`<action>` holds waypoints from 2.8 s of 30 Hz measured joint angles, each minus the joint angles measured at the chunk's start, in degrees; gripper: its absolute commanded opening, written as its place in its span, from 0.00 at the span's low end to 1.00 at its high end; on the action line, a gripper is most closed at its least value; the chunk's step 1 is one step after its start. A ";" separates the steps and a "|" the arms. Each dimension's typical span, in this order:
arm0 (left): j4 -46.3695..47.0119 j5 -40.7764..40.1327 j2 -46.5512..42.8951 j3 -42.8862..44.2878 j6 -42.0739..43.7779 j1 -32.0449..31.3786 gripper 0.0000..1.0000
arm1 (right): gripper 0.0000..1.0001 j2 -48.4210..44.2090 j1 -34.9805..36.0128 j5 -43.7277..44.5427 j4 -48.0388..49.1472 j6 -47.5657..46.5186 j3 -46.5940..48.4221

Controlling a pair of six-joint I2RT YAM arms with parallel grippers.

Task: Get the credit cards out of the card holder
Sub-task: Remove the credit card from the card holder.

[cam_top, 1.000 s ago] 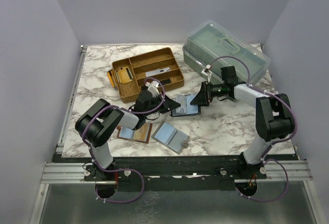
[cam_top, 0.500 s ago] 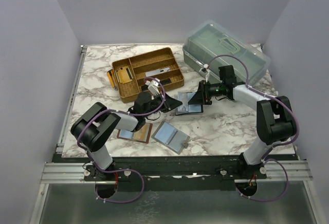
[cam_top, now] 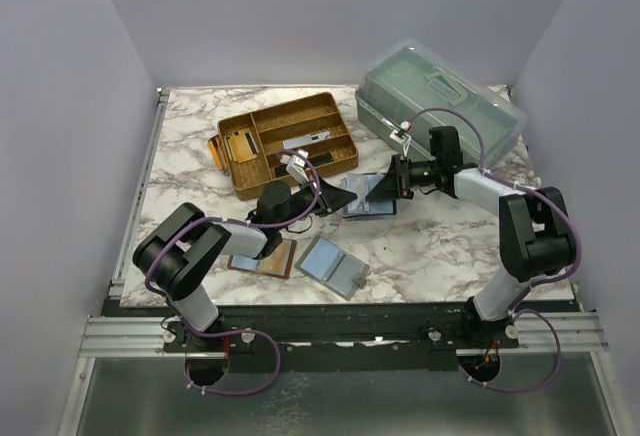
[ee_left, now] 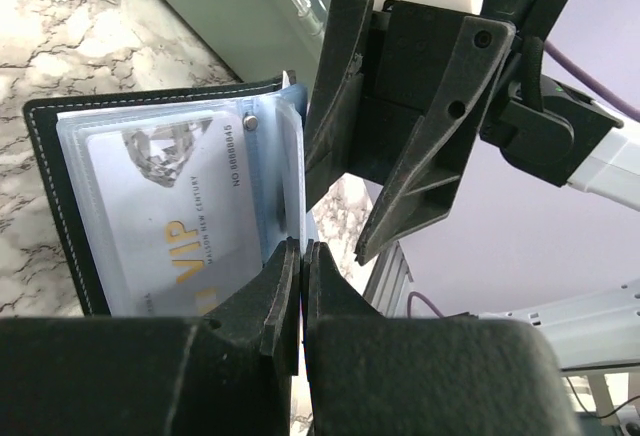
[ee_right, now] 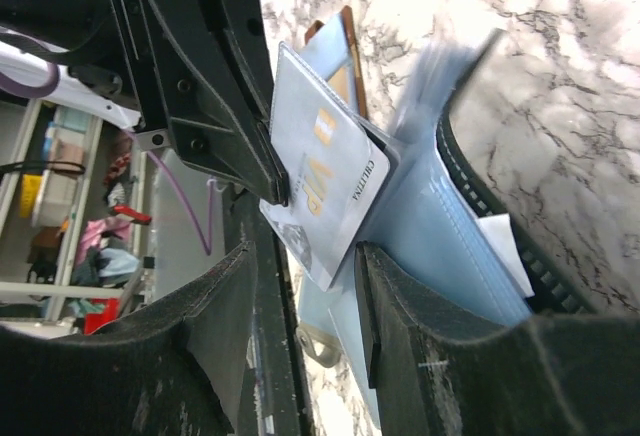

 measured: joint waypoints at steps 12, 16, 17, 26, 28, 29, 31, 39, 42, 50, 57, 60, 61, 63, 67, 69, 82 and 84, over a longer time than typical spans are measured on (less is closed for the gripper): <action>2.97 -0.46 0.00 0.00 -2.34 -0.42 0.00 | 0.47 -0.46 -0.72 -1.62 7.02 8.81 -1.68; 4.48 -0.70 0.00 0.11 -3.48 -0.94 0.00 | 0.46 -2.47 -1.18 -1.75 11.74 13.66 -3.67; 4.92 -0.90 0.00 0.31 -3.65 -1.20 0.00 | 0.45 -3.04 -1.42 -1.77 13.09 15.13 -4.24; 9.07 -3.06 2.86 3.34 -4.09 -3.15 0.00 | 0.28 -6.21 -4.74 -1.75 21.40 24.02 -6.95; 9.62 -3.43 3.56 3.80 -4.15 -3.52 0.00 | 0.20 -6.32 -5.53 -1.77 22.47 25.24 -7.50; 9.90 -3.58 3.87 4.02 -4.15 -3.74 0.00 | 0.14 -6.32 -5.77 -1.77 22.67 25.73 -7.69; 10.10 -3.85 4.13 4.42 -4.13 -4.04 0.00 | 0.06 -6.32 -6.29 -1.62 23.17 26.29 -8.04; 9.55 -5.14 4.17 4.98 -3.50 -4.46 0.24 | 0.00 -7.13 -7.19 -1.92 24.65 27.08 -8.55; 8.63 -4.90 3.82 4.96 -3.52 -5.03 0.40 | 0.00 -8.02 -6.75 -3.08 25.70 27.74 -9.25; 8.13 -2.03 -0.81 2.99 -3.63 -3.34 0.56 | 0.00 -8.74 -6.60 -5.57 30.40 30.51 -10.43; 7.50 -0.35 -7.19 -2.78 -3.23 2.03 0.93 | 0.00 -8.87 -6.62 -7.78 36.17 34.42 -11.93; 7.26 -0.42 -9.90 -6.05 -2.23 3.91 0.99 | 0.00 -8.87 -6.64 -8.66 39.08 36.48 -12.74; 7.19 -0.46 -10.86 -7.48 -1.92 4.46 0.99 | 0.00 -8.87 -6.64 -9.01 39.98 37.00 -12.92; 6.93 -0.55 -12.07 -9.53 -0.92 4.81 0.99 | 0.00 -8.87 -6.64 -9.53 41.75 38.32 -13.11; 5.90 0.02 -12.31 -10.45 0.79 4.81 0.98 | 0.00 -8.87 -6.64 -10.43 45.53 41.00 -13.44; 5.97 1.22 -11.63 -9.68 1.33 4.81 0.97 | 0.00 -8.87 -6.64 -10.95 47.23 42.36 -13.60; 19.87 11.67 2.43 -4.92 -5.33 4.85 0.91 | 0.00 -10.73 -6.64 -12.63 56.08 50.97 -13.75; 21.31 12.83 4.20 -4.11 -7.21 4.85 0.91 | 0.00 -10.73 -6.64 -12.76 57.70 52.48 -13.81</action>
